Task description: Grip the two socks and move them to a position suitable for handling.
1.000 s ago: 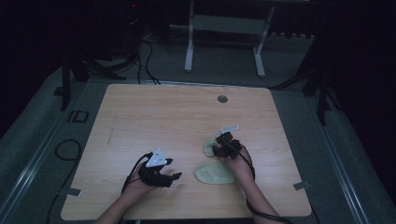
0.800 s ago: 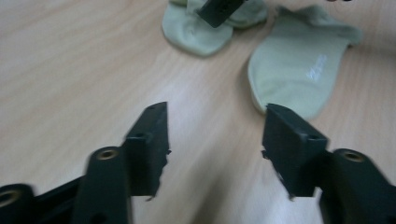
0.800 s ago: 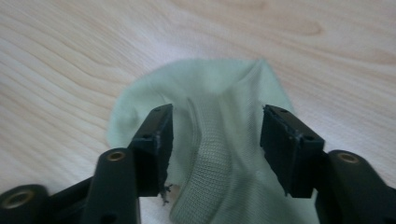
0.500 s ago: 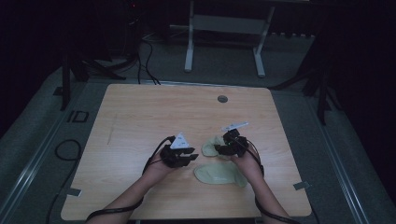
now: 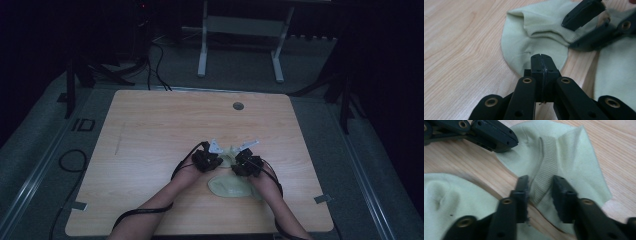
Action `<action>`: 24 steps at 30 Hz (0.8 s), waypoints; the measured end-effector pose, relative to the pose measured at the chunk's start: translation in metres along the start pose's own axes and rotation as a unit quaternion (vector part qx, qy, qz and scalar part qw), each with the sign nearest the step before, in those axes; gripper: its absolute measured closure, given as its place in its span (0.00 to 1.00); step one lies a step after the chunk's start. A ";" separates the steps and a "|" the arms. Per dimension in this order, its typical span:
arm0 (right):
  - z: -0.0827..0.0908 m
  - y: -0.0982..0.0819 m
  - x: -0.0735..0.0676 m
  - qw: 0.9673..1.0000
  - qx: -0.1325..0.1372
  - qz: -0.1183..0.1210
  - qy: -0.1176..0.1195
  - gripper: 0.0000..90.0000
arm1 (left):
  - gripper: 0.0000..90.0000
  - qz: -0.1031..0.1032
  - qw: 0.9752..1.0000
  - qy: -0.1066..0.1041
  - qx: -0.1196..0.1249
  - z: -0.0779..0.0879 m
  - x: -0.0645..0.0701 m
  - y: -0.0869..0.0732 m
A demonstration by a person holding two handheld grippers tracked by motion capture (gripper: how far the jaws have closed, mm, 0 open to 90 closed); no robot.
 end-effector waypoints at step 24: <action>0.047 0.001 0.077 0.994 0.044 -0.103 -0.017 0.91 | 0.99 -0.074 0.997 0.005 -0.017 0.001 -0.010 0.001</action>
Point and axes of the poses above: each handheld gripper's, and its own axes: z roughly backward along the jaws, y roughly out of its top, x roughly to its right, the point moved 9 cm from there along -z, roughly forward along the jaws, and after that the axes turned 6 degrees about z, right-handed, at the moved point
